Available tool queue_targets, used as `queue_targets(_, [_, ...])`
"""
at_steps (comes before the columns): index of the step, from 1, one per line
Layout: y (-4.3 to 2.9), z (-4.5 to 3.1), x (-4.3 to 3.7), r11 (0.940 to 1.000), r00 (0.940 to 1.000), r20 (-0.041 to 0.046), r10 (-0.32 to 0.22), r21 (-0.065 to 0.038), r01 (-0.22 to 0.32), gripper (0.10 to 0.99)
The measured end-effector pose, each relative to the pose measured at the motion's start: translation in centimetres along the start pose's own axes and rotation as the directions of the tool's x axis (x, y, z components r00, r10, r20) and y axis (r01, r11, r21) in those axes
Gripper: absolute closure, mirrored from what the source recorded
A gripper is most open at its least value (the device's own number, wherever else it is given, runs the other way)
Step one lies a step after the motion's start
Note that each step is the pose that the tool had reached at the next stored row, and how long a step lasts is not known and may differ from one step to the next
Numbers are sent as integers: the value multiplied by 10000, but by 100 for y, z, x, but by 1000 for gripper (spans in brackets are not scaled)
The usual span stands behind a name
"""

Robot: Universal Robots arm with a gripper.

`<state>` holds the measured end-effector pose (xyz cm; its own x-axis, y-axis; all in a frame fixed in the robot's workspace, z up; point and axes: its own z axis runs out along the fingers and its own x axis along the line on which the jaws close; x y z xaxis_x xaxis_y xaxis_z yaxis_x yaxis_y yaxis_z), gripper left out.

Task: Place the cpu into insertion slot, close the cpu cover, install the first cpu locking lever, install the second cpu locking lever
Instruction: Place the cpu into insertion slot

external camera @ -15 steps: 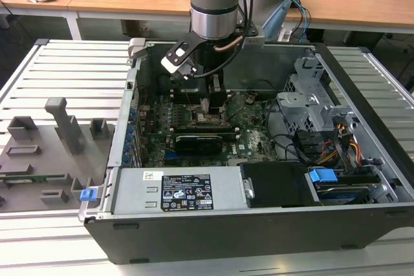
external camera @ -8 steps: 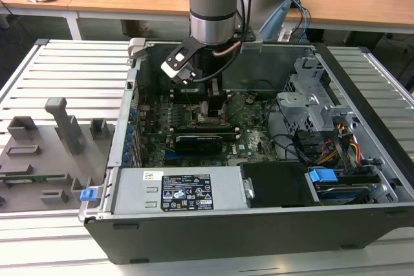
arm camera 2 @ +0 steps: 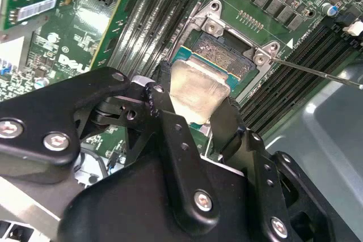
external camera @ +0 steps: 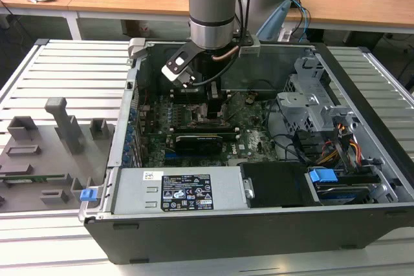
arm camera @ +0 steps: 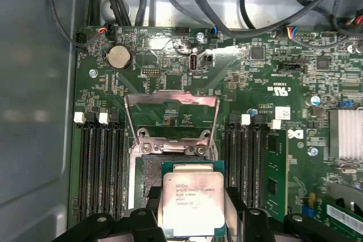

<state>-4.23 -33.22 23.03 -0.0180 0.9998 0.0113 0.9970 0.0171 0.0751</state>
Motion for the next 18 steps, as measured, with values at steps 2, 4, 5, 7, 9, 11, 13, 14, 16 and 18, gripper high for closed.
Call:
queue_targets(2, [-4,23,16,10000,10000,1,0,1,0,565])
queue_targets(4, [-10,41,32,10000,10000,2,9,-1,-9,565])
queue_targets(5, [-15,49,38,10000,10000,4,33,-1,-33,565])
queue_targets(7, [-26,66,40,9999,9999,14,143,-1,-143,565])
queue_targets(9, [-31,80,47,9998,9998,21,202,-1,-202,565])
queue_targets(11, [-32,99,60,9998,9998,28,203,-2,-203,565])
queue_targets(13, [-33,121,73,9998,9998,34,202,-2,-202,565])
queue_targets(14, [-34,129,80,9998,9998,36,202,-2,-202,565])
queue_targets(16, [-36,145,95,9998,9998,44,201,-1,-201,565])
queue_targets(18, [-43,168,121,9998,9998,58,201,-1,-201,565])
